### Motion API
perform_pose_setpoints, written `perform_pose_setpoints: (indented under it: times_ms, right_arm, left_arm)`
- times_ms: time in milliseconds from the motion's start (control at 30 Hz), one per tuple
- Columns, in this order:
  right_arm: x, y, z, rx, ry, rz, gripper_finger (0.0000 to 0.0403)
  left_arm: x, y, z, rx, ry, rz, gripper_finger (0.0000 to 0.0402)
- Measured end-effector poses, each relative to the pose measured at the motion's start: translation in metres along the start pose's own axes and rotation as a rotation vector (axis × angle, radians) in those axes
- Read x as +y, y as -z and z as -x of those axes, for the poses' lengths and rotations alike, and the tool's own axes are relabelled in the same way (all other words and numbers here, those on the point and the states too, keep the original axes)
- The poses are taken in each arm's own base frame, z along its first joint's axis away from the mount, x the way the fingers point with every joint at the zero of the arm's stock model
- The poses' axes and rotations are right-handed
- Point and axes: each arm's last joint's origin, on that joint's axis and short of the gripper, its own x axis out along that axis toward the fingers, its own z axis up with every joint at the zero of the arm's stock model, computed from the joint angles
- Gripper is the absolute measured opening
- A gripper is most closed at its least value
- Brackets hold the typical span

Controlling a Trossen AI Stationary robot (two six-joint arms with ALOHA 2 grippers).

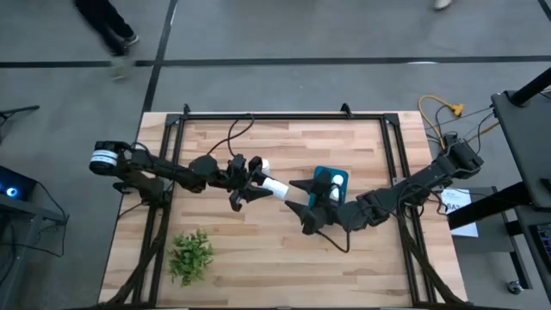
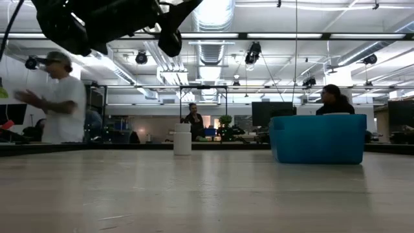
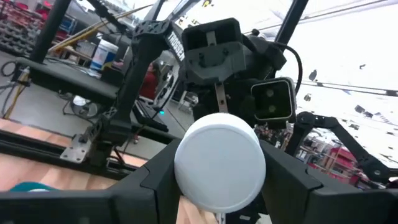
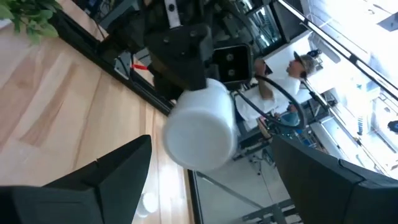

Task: Pick and place pill bottles into a basket
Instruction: Put the white medicine bottle into the blue bin

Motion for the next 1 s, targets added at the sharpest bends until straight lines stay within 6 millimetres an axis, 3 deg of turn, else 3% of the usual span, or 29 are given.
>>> perform_pose_setpoints:
  times_ms: [467, 767, 1000]
  right_arm:
    - [0.003, 0.0, -0.002, -0.031, -0.03, -0.015, 0.0303]
    - [0.005, 0.001, -0.001, -0.029, -0.033, -0.011, 0.0288]
    - [0.005, 0.001, -0.001, -0.028, -0.033, -0.015, 0.0237]
  left_arm:
    - [0.008, 0.005, -0.022, 0.017, 0.042, 0.023, 0.016]
    - [0.007, 0.005, -0.024, 0.019, 0.059, 0.022, 0.0162]
    - [0.007, 0.004, -0.024, 0.02, 0.063, 0.021, 0.0163]
